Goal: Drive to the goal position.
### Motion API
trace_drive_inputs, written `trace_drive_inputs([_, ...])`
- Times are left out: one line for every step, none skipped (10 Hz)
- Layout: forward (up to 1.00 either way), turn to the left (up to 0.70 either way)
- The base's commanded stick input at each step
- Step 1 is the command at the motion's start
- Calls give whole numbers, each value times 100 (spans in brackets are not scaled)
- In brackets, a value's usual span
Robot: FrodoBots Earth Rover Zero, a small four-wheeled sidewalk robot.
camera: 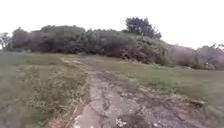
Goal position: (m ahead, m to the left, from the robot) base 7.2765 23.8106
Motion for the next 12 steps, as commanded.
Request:
trace_drive_inputs([100, 0])
trace_drive_inputs([100, 0])
trace_drive_inputs([100, 0])
trace_drive_inputs([100, 0])
trace_drive_inputs([100, 0])
trace_drive_inputs([100, 0])
trace_drive_inputs([100, -2])
trace_drive_inputs([100, -4])
trace_drive_inputs([100, -31])
trace_drive_inputs([100, -13])
trace_drive_inputs([100, 0])
trace_drive_inputs([100, 0])
